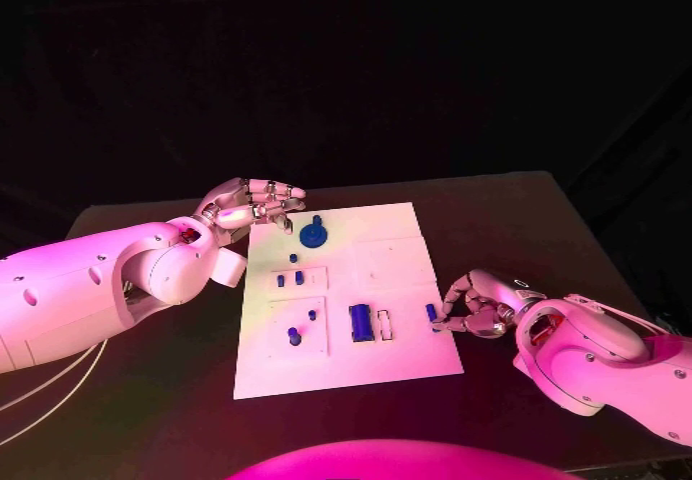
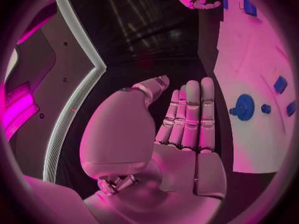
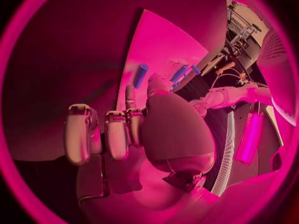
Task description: Assemble the parts on the task board
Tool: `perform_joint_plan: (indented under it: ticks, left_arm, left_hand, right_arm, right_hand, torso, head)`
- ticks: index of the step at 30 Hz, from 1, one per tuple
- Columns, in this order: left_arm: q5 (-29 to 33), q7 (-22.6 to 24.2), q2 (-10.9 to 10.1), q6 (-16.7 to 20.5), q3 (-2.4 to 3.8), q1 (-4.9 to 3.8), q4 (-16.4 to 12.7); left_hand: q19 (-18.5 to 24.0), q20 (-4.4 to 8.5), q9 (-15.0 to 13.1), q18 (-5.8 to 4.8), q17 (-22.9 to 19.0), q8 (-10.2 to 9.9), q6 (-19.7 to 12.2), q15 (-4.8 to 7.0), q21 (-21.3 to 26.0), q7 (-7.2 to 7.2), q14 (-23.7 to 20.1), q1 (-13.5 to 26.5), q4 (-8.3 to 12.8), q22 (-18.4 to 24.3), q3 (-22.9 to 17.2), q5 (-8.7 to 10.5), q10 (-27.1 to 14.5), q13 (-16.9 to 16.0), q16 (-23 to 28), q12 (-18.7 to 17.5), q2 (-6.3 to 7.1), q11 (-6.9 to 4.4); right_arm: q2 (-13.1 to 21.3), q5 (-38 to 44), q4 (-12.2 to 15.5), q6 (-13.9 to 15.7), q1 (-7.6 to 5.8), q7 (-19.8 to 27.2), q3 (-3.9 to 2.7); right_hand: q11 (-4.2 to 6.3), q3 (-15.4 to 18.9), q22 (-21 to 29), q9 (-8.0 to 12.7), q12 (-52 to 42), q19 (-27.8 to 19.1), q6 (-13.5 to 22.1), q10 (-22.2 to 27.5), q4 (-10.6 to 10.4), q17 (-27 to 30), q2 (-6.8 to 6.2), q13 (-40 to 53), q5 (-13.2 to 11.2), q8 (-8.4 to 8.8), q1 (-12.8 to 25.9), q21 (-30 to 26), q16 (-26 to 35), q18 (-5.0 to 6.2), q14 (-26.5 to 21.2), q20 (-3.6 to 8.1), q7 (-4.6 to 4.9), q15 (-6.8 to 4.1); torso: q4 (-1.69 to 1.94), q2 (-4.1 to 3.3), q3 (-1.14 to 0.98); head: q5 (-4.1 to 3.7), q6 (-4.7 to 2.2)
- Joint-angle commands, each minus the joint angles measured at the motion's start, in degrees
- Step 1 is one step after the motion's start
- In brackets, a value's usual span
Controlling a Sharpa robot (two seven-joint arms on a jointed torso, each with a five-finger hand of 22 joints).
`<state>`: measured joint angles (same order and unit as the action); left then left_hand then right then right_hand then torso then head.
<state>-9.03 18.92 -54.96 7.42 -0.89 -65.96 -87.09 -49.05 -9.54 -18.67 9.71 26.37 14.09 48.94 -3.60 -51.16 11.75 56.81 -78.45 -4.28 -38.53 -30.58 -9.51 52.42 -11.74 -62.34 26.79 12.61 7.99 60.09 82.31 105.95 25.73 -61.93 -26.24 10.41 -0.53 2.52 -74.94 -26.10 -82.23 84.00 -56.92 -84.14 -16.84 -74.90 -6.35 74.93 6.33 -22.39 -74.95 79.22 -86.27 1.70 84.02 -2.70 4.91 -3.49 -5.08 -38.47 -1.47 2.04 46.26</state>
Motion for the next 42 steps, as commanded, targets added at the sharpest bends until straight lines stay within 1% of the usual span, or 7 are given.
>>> perform_joint_plan:
  ticks: [1, 17, 22, 26, 28, 34, 42]
  left_arm:
    - [0.41, 0.54, 0.01, -0.87, 0.03, 0.08, -0.01]
    - [0.41, 0.3, -0.14, -0.92, 0.03, 0.14, -0.01]
    - [0.41, 0.28, -0.16, -0.91, 0.03, 0.15, -0.01]
    - [0.41, 0.26, -0.18, -0.9, 0.03, 0.15, -0.01]
    - [0.41, 0.25, -0.19, -0.88, 0.03, 0.14, 0.0]
    - [0.44, 0.09, -0.26, -0.96, 0.03, 0.14, -0.05]
    - [0.58, -0.05, -0.39, -1.05, 0.03, 0.14, 0.09]
  left_hand:
    - [-0.56, 0.07, -0.08, 0.89, 0.06, 0.28, -0.43, -0.26, 0.37, -0.11, -0.03, -0.12, 0.04, 0.08, 0.28, 0.13, -0.54, 0.07, -0.3, 0.17, -0.36, -0.05]
    - [-0.75, 0.11, -0.09, 0.89, 0.05, 0.31, -0.46, -0.23, 0.52, -0.09, -0.06, -0.47, 0.08, 0.21, 0.26, 0.04, -0.59, 0.09, -0.32, 0.23, -0.53, -0.05]
    - [-0.81, 0.12, -0.09, 0.89, 0.04, 0.32, -0.47, -0.23, 0.56, -0.08, -0.07, -0.55, 0.07, 0.25, 0.25, 0.02, -0.61, 0.1, -0.33, 0.24, -0.6, -0.04]
    - [-0.81, 0.12, -0.09, 0.89, 0.04, 0.32, -0.47, -0.23, 0.56, -0.08, -0.07, -0.55, 0.07, 0.25, 0.25, 0.02, -0.61, 0.1, -0.33, 0.24, -0.6, -0.04]
    - [-0.81, 0.12, -0.09, 0.89, 0.04, 0.32, -0.47, -0.23, 0.56, -0.08, -0.07, -0.55, 0.07, 0.25, 0.25, 0.02, -0.61, 0.1, -0.33, 0.24, -0.6, -0.04]
    - [-0.86, 0.13, -0.09, 0.88, 0.04, 0.33, -0.47, -0.24, 0.6, -0.07, -0.08, -0.6, 0.05, 0.28, 0.24, 0.0, -0.62, 0.11, -0.33, 0.26, -0.68, -0.04]
    - [-0.97, 0.16, -0.09, 0.88, 0.02, 0.34, -0.52, -0.22, 0.67, -0.07, -0.11, -0.86, 0.11, 0.35, 0.22, -0.03, -0.67, 0.13, -0.33, 0.29, -0.75, -0.04]
  right_arm:
    - [-0.53, 1.86, -0.45, -0.31, 0.2, -1.4, -0.01]
    - [-3.34, 2.9, -2.72, -3.55, 1.1, -3.0, -0.02]
    - [-4.04, 3.81, -3.22, -4.95, 1.29, -3.67, -0.02]
    - [-4.36, 4.59, -3.52, -5.24, 1.44, -4.26, -0.02]
    - [-4.46, 4.82, -3.59, -5.33, 1.47, -4.42, -0.02]
    - [-4.73, 5.36, -3.5, -5.62, 1.52, -5.11, -0.02]
    - [-4.75, 5.91, -2.88, -3.85, 1.53, -5.77, -0.03]
  right_hand:
    - [0.15, -0.11, -12.39, -0.12, -0.42, 3.27, -0.54, -2.18, 0.02, -7.69, 0.18, 10.69, -0.03, -0.27, 0.61, 0.41, -0.27, 0.22, 4.32, -0.21, -0.23, 0.16]
    - [0.39, -0.64, -12.45, -0.58, -0.54, 3.35, -0.87, -2.28, 0.17, -8.15, 0.62, 10.78, -0.02, -0.49, -0.2, 0.58, -0.49, 0.19, 4.46, -0.02, -0.48, -0.05]
    - [0.6, -1.58, -12.59, -1.17, -0.62, 3.5, -1.02, -2.35, 0.37, -8.55, 0.99, 10.86, -0.07, -0.59, -3.02, 1.0, -0.66, 0.1, 4.55, 0.19, -0.7, -0.25]
    - [0.8, -2.68, -12.68, -1.55, -0.59, 3.58, -1.21, -2.34, 0.55, -8.73, 1.7, 10.87, -0.05, -0.58, -5.74, 1.22, -0.72, 0.05, 4.59, 0.35, -0.92, -0.41]
    - [1.03, -5.27, -12.68, -1.67, -0.54, 3.59, -1.31, -2.31, 0.83, -8.79, 2.26, 10.87, 0.11, -0.33, -8.97, 1.15, -0.73, 0.06, 4.59, 0.59, -1.18, -0.67]
    - [1.2, -9.02, -12.77, -1.69, -0.58, 3.67, -1.77, -2.33, 1.89, -9.04, 1.73, 10.96, 0.11, 0.18, -12.67, 1.36, -0.82, 0.0, 4.64, 0.78, -1.3, -0.8]
    - [1.12, -10.09, -12.81, -1.61, -0.5, 3.71, -1.94, -2.28, 2.05, -9.18, 0.8, 10.94, 0.05, 0.47, -13.0, 1.47, -0.87, -0.02, 4.67, 0.78, -1.17, -0.76]
  torso:
    - [0.0, 0.03, 0.03]
    - [-0.04, 0.02, 0.02]
    - [-0.05, 0.04, 0.05]
    - [-0.04, 0.04, 0.08]
    - [-0.04, 0.04, 0.08]
    - [-0.01, 0.05, 0.11]
    - [0.03, 0.11, 0.12]
  head:
    - [0.04, 0.0]
    - [0.77, 0.14]
    - [1.36, 0.28]
    - [1.35, 0.29]
    - [1.35, 0.29]
    - [1.47, 0.28]
    - [1.89, 0.09]
